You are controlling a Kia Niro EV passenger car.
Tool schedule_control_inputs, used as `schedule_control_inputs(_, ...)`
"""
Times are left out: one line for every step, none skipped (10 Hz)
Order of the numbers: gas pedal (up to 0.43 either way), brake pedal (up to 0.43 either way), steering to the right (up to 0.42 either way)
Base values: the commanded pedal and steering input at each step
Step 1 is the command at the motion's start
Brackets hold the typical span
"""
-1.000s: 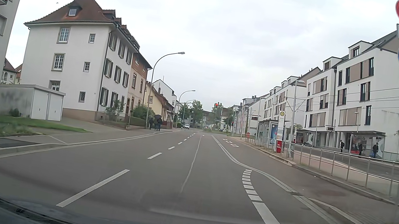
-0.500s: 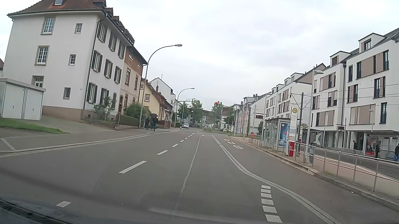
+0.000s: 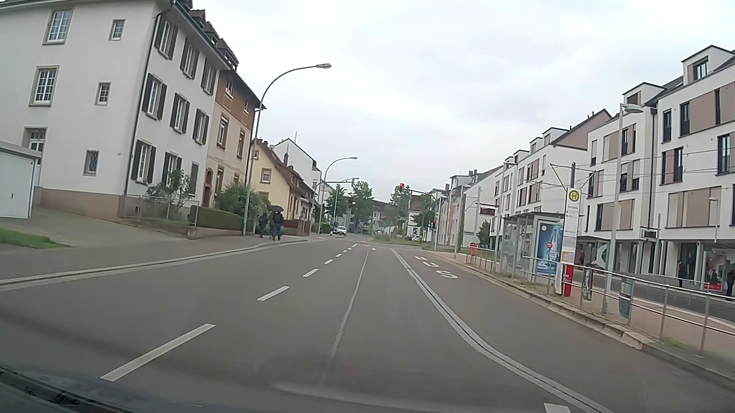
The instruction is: Follow the waypoints while adhering to traffic rules and regulations
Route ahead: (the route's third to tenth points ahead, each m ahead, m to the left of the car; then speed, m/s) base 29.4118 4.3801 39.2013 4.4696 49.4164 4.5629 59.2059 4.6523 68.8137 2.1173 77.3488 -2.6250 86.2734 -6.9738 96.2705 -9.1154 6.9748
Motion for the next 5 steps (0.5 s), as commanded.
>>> schedule_control_inputs(0.0, 0.0, -0.003)
schedule_control_inputs(0.0, 0.0, -0.004)
schedule_control_inputs(0.0, 0.0, -0.004)
schedule_control_inputs(0.0, 0.0, -0.005)
schedule_control_inputs(0.0, 0.0, -0.006)
